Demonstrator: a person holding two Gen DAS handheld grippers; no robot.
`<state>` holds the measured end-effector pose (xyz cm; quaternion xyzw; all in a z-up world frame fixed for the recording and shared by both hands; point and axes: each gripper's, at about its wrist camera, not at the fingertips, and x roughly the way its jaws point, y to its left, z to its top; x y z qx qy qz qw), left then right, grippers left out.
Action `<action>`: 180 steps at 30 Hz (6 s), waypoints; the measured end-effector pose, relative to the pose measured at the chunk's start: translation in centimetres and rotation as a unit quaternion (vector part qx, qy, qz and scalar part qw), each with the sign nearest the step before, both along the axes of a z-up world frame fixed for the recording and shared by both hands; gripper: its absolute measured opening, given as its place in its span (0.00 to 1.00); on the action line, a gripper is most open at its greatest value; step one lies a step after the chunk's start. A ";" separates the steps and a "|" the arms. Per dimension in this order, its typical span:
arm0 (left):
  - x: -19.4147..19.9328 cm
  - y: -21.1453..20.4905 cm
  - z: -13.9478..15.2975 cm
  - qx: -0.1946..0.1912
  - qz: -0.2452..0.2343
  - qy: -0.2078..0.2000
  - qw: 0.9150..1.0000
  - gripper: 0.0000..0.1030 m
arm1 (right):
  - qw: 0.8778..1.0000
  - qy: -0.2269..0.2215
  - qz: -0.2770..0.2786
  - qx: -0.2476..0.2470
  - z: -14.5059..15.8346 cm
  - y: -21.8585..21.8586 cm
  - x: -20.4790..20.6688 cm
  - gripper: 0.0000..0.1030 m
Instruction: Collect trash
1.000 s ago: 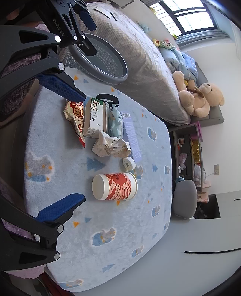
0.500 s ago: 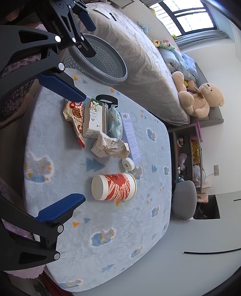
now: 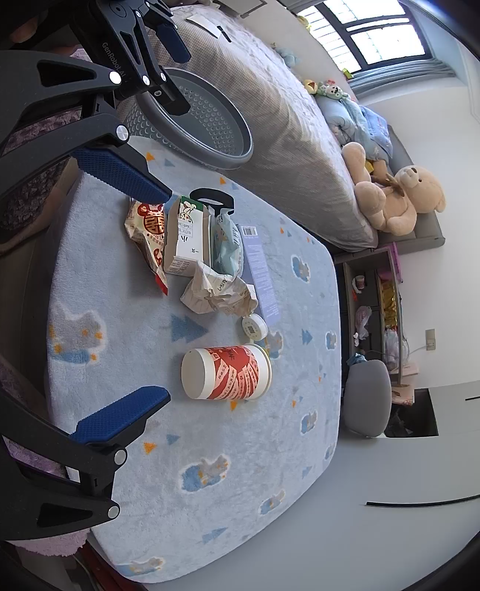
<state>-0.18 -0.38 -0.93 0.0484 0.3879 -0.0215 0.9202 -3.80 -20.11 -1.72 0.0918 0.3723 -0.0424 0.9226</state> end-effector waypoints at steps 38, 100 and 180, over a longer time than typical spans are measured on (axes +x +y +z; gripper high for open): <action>1.6 0.0 -2.1 -0.004 -0.002 0.032 0.999 0.89 | 0.998 0.036 -0.048 0.023 -3.6 -6.3 3.6 0.94; 6.7 -2.6 -8.4 0.060 -0.072 0.081 0.992 0.89 | 0.995 0.067 -0.024 0.068 -3.1 -6.7 1.2 0.57; 1.6 -9.0 -7.9 -0.007 -0.229 0.103 0.968 0.47 | 0.993 0.052 -0.057 0.084 -3.1 -9.2 -2.0 0.57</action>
